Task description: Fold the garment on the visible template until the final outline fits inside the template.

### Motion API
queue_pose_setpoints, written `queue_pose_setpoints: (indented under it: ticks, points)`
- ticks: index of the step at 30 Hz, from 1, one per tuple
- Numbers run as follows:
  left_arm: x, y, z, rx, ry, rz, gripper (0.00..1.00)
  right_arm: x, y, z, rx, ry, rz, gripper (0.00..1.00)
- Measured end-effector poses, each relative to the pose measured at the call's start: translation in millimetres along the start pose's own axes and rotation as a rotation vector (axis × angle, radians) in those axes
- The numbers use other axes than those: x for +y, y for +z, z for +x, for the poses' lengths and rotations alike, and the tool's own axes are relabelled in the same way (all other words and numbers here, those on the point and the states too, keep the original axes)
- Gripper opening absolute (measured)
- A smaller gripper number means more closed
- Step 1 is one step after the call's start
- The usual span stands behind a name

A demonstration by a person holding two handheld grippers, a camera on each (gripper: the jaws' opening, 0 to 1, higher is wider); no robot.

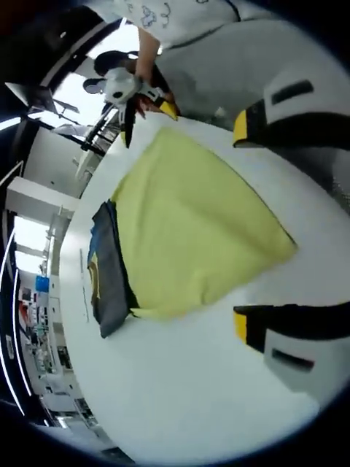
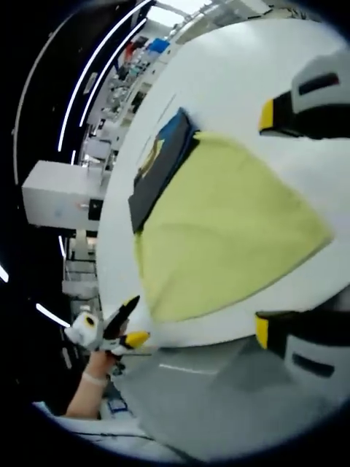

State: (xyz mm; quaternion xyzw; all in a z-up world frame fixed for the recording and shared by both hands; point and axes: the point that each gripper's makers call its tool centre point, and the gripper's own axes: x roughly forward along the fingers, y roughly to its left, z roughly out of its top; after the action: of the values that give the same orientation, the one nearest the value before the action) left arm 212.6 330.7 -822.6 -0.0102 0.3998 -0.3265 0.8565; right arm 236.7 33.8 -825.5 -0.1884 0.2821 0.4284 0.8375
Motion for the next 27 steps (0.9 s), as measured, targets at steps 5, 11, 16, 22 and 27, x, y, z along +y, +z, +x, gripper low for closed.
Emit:
queue_pose_setpoints:
  ticks: [5,11,16,22,27]
  points:
    - [19.6,-10.9,-2.2,0.015,0.033,-0.021,0.81,1.3,-10.0,-1.3,0.023,0.001,0.015,0.91]
    - [11.3,-15.3,-4.8,0.019,0.035,-0.056,0.67,6.4,-22.1,-5.9,0.042,0.008,0.086,0.84]
    - [8.5,-16.3,-7.4,0.016,0.032,-0.106,0.60,7.6,-29.5,-11.2,0.063,0.011,0.119,0.72]
    - [6.0,-18.7,-11.3,0.016,0.028,-0.149,0.48,12.6,-33.8,-14.1,0.080,0.039,0.162,0.55]
    - [8.1,-24.2,-14.7,0.020,0.023,-0.174,0.37,17.9,-36.8,-15.1,0.093,0.071,0.211,0.44]
